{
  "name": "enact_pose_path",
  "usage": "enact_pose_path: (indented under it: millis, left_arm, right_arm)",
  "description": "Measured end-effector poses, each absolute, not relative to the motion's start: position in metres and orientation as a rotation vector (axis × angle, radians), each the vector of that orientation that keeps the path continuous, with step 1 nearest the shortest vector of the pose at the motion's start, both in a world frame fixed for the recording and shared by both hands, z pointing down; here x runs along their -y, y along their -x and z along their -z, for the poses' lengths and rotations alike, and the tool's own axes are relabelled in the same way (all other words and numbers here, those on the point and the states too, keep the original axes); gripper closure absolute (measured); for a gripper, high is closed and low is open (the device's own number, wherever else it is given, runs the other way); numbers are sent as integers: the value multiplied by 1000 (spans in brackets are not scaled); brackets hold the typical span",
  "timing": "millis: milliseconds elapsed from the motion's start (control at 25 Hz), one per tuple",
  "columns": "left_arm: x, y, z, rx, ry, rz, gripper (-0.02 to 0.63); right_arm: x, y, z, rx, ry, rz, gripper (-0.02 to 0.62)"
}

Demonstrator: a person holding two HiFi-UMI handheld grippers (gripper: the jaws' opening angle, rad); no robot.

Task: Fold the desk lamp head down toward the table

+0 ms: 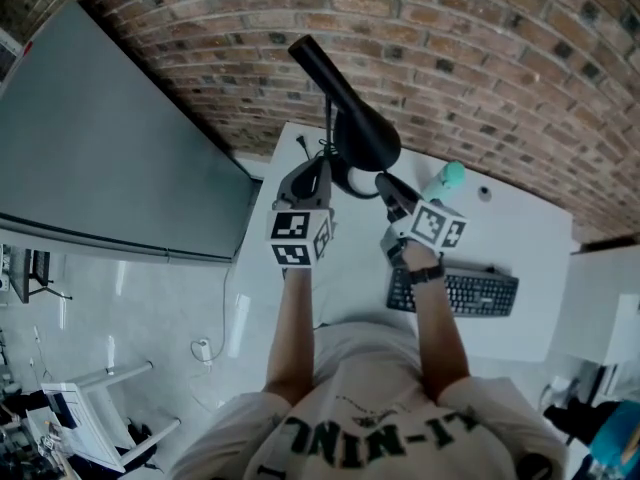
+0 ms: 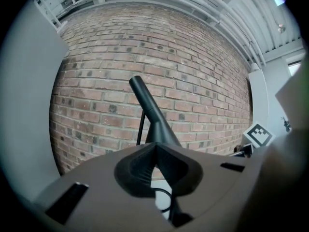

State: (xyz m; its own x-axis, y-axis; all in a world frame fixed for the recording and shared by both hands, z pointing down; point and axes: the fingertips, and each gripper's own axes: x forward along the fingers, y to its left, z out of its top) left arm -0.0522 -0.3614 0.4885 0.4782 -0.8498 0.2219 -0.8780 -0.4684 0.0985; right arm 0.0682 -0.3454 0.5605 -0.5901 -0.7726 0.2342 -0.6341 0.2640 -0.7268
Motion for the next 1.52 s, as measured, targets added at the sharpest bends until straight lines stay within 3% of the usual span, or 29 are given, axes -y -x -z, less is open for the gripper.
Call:
enact_pose_path:
  millis: [160,480,840,1080,1520]
  left_arm:
    - [353,42,-473,1484,-2572,-192,612]
    - [340,20,-449,1454,-2653,-176,612]
    - [329,11,-417,1465,-2730,-126,612]
    - [321,12,-405,1484,-2761,-98,612]
    - [311,23,-409,1502,-2745,-92,612]
  right_arm:
    - [338,-94,-546,-2343,1403,1115,531]
    - [325,-135,-474,-2489,1742,516,532]
    - [310,-148,-414,-2427,1882,169,546]
    - [300,-147,-403,-2428,1931,76,589]
    - [290,-139,-403,-2435,1921,58,591]
